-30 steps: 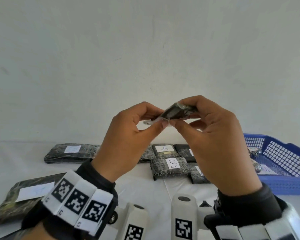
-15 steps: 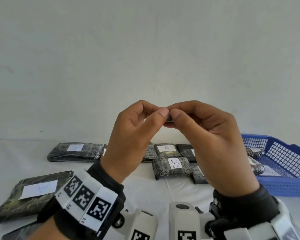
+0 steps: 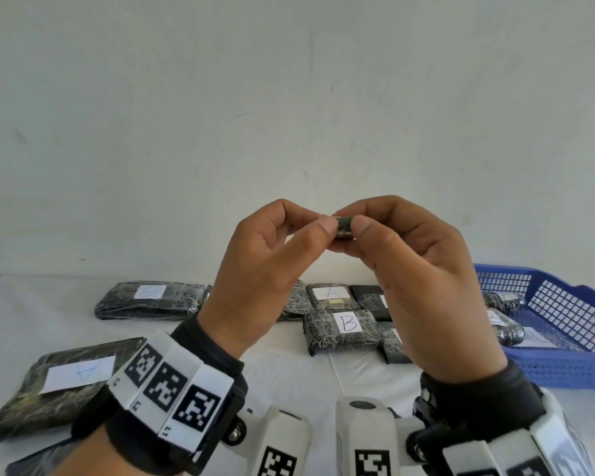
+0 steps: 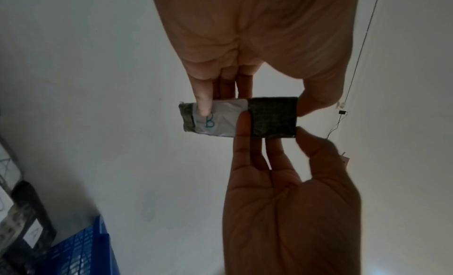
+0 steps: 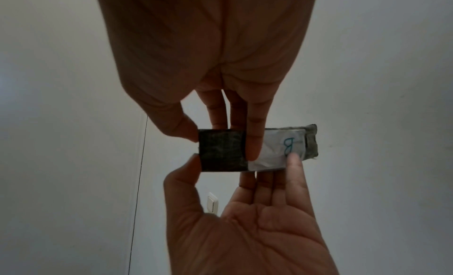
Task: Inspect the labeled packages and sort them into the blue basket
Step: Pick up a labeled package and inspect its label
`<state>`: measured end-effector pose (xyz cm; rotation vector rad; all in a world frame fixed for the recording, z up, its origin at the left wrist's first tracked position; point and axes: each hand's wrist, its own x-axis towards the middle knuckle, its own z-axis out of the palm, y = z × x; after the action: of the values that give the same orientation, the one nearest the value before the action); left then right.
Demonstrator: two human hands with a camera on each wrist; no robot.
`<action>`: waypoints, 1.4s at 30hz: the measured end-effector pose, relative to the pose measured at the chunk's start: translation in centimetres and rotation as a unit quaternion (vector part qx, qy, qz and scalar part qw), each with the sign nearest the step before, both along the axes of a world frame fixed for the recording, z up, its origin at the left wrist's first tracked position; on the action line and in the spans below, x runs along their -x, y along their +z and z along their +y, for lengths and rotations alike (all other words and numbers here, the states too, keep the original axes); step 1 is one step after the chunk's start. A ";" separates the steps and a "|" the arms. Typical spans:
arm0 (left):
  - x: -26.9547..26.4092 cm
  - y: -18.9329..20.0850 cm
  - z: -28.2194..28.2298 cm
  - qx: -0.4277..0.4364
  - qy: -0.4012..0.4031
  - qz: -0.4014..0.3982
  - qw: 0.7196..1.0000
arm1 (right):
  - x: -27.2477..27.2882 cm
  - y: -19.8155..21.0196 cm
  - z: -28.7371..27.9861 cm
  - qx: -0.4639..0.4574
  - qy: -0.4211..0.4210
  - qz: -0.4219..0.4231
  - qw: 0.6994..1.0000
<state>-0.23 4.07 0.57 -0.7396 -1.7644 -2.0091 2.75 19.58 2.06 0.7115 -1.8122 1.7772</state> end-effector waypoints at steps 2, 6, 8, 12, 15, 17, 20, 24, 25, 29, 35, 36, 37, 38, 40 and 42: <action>0.0 0.0 0.0 0.002 0.002 0.004 1.000 | 0.1 -0.1 0.0 0.016 0.015 0.000 1.000; -0.3 0.2 -0.1 0.000 -0.011 -0.007 1.000 | 0.3 -0.1 0.2 0.011 0.033 -0.014 0.999; -0.3 0.3 -0.1 0.002 -0.007 -0.029 1.000 | 0.4 -0.2 0.8 -0.032 0.025 -0.032 0.999; 0.2 0.2 -0.4 -0.030 0.028 -0.111 0.993 | 0.6 -0.6 1.4 -0.141 0.050 -0.065 0.987; 0.3 0.3 -0.8 -0.065 0.000 -0.140 0.988 | 0.5 -0.9 0.9 -0.179 0.082 -0.064 0.978; 0.4 0.3 -1.0 -0.040 0.009 -0.110 0.993 | 0.5 -1.0 0.6 -0.198 0.089 -0.063 0.974; 0.8 0.0 -1.1 0.007 0.033 -0.050 0.998 | 0.7 -0.9 0.8 -0.130 0.024 -0.073 0.989; 0.7 -0.1 -0.8 0.069 0.035 -0.009 0.997 | 0.8 -0.1 1.2 0.000 -0.031 -0.103 0.994; 0.6 -0.1 -0.7 0.076 0.032 -0.005 0.997 | 0.7 0.0 1.2 0.015 -0.018 -0.106 0.994; 0.4 0.0 -0.7 0.079 0.027 0.012 0.996 | 0.6 0.1 1.5 -0.005 -0.013 -0.086 0.996; -0.4 0.3 -0.2 -0.003 -0.039 -0.005 0.999 | -0.1 0.5 1.5 0.025 0.024 -0.078 0.996; -0.5 0.4 -0.1 -0.005 -0.032 0.006 0.999 | -0.3 0.6 1.5 0.020 0.031 -0.072 0.997; -0.5 0.4 0.0 -0.001 -0.017 0.020 1.000 | -0.5 0.6 1.4 0.011 0.029 -0.063 0.997; -0.6 0.5 0.0 0.003 0.001 0.032 0.999 | -0.7 0.7 1.2 0.002 0.018 -0.053 0.998; -0.4 0.4 0.0 0.005 0.021 0.049 0.999 | -0.9 0.8 1.0 0.001 -0.008 -0.038 0.999; -0.3 0.3 -0.1 -0.002 0.012 0.047 0.999 | -1.0 0.8 0.8 0.024 -0.006 -0.036 0.999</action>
<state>0.04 4.00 0.92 -0.7940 -1.7065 -1.9286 3.75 20.39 2.86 0.6257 -1.8098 1.8538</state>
